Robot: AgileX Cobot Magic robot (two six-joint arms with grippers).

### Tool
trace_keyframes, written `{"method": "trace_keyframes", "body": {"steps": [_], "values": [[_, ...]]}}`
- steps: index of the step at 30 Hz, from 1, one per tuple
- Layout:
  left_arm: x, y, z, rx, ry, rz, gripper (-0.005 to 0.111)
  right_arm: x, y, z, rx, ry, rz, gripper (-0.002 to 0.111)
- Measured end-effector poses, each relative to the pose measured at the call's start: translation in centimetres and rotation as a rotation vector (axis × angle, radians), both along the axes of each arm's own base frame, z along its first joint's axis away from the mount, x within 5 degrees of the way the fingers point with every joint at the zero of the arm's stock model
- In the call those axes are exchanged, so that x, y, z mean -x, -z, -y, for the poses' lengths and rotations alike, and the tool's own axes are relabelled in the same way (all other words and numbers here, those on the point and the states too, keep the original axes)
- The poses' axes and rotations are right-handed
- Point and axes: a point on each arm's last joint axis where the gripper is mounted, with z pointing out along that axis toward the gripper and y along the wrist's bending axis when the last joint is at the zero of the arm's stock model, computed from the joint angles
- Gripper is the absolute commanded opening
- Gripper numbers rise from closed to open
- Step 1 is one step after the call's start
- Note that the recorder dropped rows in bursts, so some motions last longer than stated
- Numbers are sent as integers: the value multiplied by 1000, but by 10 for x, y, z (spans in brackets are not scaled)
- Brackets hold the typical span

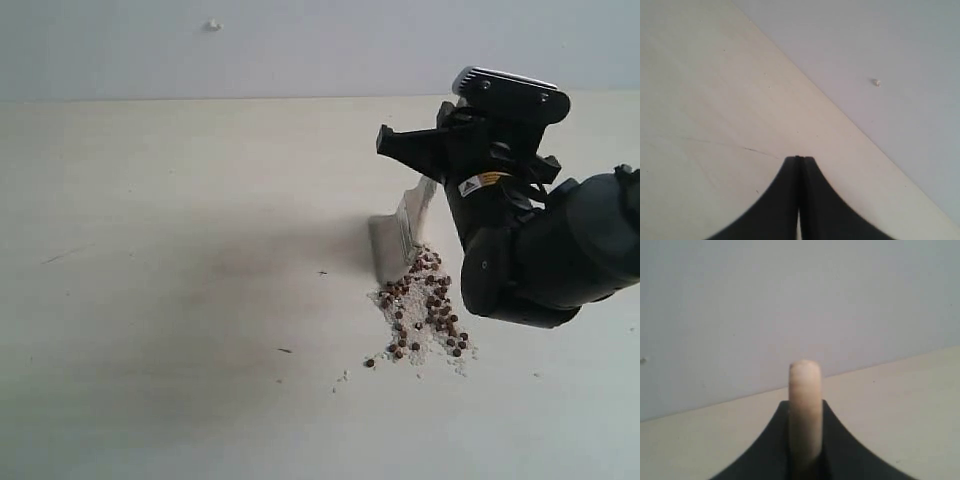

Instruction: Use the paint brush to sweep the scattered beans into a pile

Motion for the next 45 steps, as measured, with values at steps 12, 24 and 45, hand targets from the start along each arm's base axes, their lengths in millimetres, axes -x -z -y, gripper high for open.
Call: {"method": "trace_keyframes", "body": {"steps": [12,24,45], "values": [[0,0,0,0,0,0,0,12,-54,-9,-83,-188,121,0],[0,0,0,0,0,0,0,79,-60,9,-230,-488,112,0],[0,0,0,0,0,0,0,89,-15,1,156,-639,-126,0]]}}
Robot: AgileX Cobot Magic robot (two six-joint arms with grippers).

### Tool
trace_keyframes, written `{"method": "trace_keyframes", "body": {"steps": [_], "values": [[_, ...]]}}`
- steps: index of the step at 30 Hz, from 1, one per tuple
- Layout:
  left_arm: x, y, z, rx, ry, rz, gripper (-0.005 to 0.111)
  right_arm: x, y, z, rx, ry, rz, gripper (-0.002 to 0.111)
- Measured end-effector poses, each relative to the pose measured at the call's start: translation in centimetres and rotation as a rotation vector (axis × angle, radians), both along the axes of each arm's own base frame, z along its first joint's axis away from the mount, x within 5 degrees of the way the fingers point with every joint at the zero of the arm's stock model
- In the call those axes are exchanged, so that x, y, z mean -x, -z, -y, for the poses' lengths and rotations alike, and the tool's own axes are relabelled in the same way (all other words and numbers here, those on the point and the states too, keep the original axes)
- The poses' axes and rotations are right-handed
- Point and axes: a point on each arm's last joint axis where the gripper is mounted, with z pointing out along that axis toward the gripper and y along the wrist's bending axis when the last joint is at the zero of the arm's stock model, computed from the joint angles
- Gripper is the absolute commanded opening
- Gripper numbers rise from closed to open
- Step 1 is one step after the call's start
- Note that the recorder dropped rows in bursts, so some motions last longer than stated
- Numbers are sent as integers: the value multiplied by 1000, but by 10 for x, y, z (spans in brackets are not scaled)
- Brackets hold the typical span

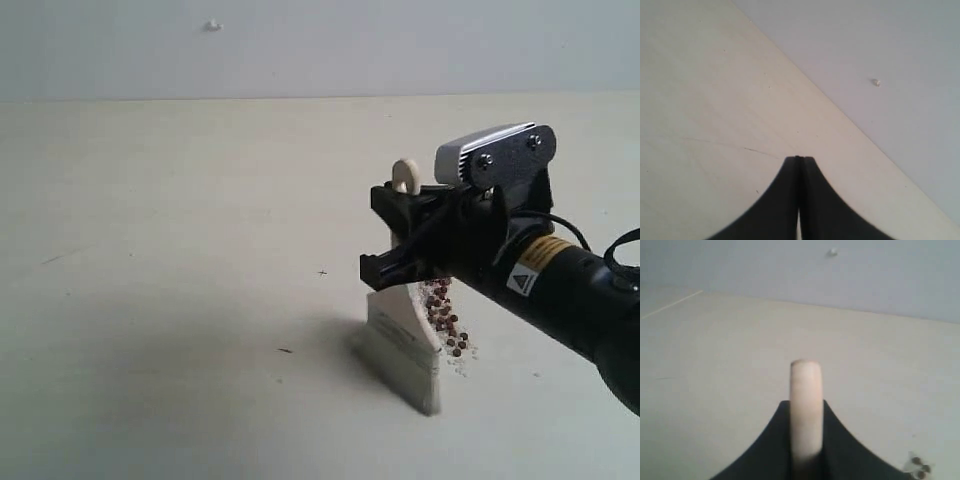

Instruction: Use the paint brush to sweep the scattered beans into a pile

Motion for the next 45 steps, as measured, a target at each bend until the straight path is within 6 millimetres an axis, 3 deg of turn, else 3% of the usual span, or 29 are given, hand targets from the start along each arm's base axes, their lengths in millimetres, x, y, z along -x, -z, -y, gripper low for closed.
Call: {"method": "trace_keyframes", "body": {"steps": [5,13,27,34,39,45], "values": [[0,0,0,0,0,0,0,-7,-1,11,92,119,63,0],[0,0,0,0,0,0,0,-8,-2,14,112,150,80,0],[0,0,0,0,0,0,0,4,-42,21,-14,154,99,0],[0,0,0,0,0,0,0,4,-52,21,-164,173,108,0],[0,0,0,0,0,0,0,-2,-41,18,-252,203,82,0],[0,0,0,0,0,0,0,-17,-8,9,-272,240,-3,0]]}}
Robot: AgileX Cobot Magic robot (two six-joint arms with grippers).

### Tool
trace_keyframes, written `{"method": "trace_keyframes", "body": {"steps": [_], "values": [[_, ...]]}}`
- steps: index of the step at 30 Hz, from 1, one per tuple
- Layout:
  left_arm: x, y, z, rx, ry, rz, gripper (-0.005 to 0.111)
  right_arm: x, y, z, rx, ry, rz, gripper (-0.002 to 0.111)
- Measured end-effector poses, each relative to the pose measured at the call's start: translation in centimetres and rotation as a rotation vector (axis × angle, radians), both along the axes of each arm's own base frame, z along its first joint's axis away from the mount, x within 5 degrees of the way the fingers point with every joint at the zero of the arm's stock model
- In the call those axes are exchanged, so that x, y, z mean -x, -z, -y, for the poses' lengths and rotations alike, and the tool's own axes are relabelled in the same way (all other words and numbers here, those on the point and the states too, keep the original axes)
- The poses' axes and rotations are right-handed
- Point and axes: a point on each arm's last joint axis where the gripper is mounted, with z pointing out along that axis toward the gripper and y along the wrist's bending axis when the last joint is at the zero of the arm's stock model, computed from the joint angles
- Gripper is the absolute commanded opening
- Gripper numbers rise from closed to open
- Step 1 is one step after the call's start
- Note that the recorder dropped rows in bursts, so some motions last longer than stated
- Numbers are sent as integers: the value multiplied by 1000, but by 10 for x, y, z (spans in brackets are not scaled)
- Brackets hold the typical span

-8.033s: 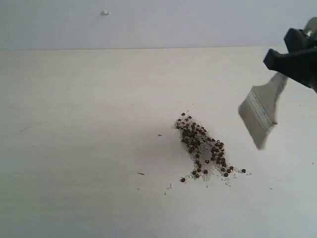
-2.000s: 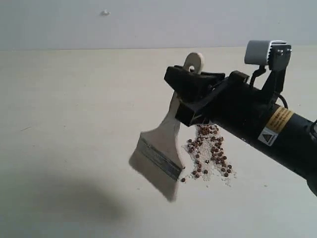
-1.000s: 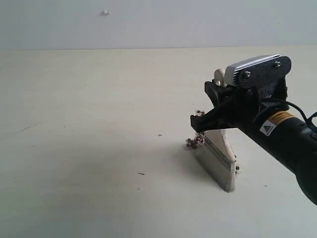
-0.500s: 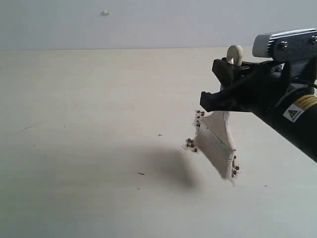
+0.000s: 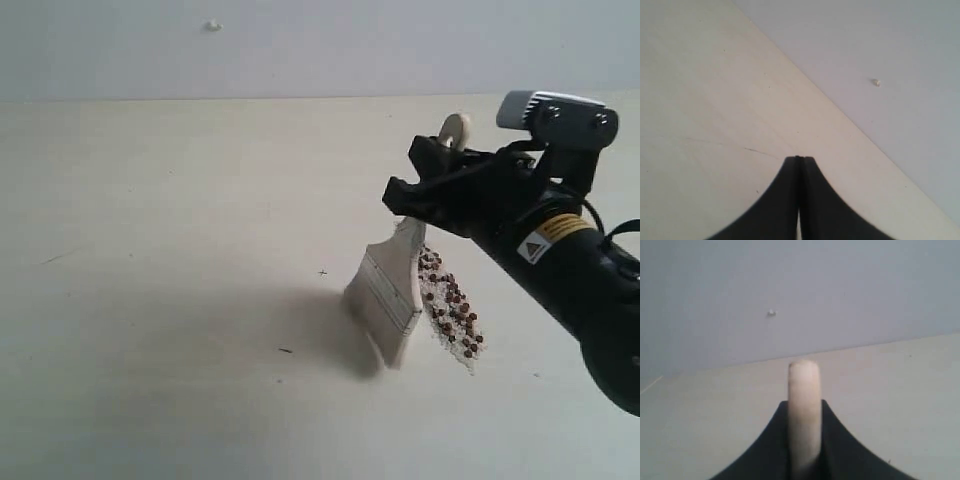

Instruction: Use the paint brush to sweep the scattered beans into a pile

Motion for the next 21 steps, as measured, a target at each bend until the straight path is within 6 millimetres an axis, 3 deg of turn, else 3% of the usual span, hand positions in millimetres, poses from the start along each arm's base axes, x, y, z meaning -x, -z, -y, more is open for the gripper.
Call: {"method": "trace_keyframes", "body": {"steps": [7,21], "values": [[0,0,0,0,0,0,0,-20,22,-7,11,76,-39,0],[0,0,0,0,0,0,0,-25,19,5,129,206,18,0]]}}
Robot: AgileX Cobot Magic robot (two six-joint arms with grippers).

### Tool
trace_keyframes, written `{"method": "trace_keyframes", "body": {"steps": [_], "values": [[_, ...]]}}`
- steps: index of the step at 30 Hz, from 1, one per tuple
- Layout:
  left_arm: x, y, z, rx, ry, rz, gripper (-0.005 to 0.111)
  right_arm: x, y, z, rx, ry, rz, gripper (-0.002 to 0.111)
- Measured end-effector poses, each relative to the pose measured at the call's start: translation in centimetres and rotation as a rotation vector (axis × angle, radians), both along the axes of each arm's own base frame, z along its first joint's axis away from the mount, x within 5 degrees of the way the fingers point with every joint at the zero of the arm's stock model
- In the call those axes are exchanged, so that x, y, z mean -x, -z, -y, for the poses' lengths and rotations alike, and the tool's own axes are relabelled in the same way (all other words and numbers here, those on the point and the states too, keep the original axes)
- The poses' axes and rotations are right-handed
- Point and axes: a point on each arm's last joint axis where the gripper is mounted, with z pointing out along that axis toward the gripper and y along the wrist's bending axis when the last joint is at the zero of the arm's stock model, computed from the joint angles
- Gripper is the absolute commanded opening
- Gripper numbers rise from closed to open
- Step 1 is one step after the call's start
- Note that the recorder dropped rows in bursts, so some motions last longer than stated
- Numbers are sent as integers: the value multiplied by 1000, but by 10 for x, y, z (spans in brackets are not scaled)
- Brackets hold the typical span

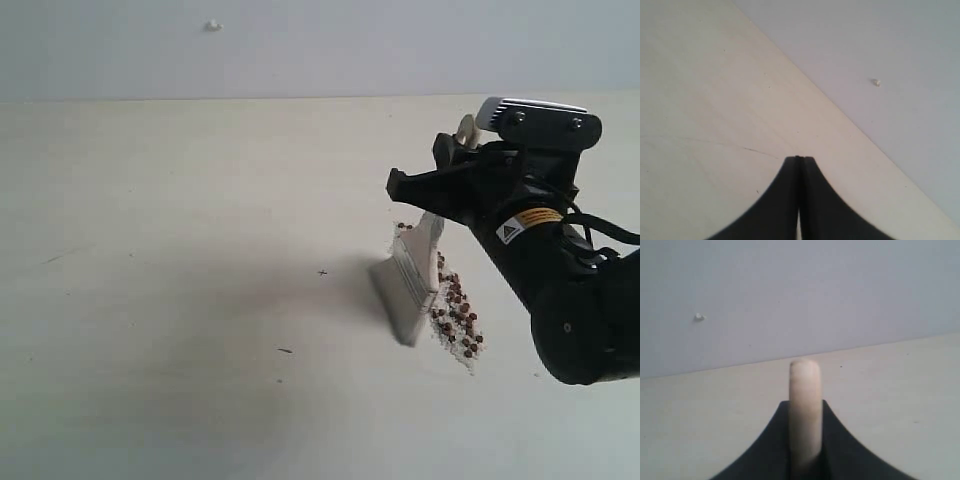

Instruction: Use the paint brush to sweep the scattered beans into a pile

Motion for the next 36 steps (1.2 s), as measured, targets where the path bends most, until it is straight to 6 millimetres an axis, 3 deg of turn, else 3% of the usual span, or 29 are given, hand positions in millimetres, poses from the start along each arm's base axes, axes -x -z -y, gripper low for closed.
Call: {"method": "trace_keyframes", "body": {"steps": [9,18,24,28,36], "values": [[0,0,0,0,0,0,0,2,-7,-5,16,-67,30,0],[0,0,0,0,0,0,0,17,-58,4,-54,-88,167,0],[0,0,0,0,0,0,0,35,-88,21,106,-72,267,0],[0,0,0,0,0,0,0,36,-99,44,208,14,238,0],[0,0,0,0,0,0,0,32,-102,93,264,153,114,0]]}}
